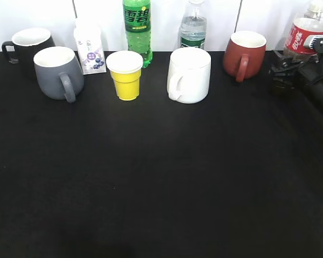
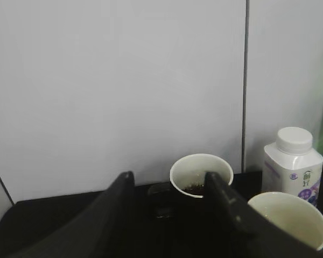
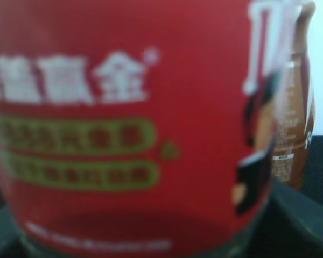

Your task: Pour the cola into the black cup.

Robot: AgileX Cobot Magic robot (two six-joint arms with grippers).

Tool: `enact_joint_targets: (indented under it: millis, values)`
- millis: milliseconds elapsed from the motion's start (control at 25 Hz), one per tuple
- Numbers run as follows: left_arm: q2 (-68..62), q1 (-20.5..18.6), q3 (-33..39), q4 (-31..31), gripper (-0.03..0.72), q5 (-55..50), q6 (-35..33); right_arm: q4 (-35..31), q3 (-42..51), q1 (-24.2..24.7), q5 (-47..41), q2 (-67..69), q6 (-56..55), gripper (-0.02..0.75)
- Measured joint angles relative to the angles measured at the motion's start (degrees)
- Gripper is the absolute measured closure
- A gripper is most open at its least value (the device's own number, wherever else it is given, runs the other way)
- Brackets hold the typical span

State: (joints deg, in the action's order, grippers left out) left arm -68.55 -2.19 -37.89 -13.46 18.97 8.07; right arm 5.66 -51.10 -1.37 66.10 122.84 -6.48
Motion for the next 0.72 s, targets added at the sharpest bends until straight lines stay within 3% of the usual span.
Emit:
enact_joint_targets:
  millis: [320, 440, 600, 720]
  values:
    - [0.0, 0.0, 0.0, 0.0, 0.364, -2.04, 0.18, -0.05, 8.83, 0.0, -8.16, -8.81, 2.1, 0.135]
    - [0.0, 0.84, 0.0, 0.29, 0.364, -11.48, 0.78, 0.47, 9.24, -0.06, -31.01, -18.48, 1.53, 0.145]
    - [0.0, 9.38, 0.0, 7.92, 0.364, -36.47, 1.04, 0.44, 8.99, -0.06, -71.66, -30.39, -1.19, 0.15]
    - [0.02, 14.86, 0.0, 12.14, 0.364, -50.91, 1.04, -7.05, 5.97, -0.06, -98.36, -37.01, 5.57, 0.153]
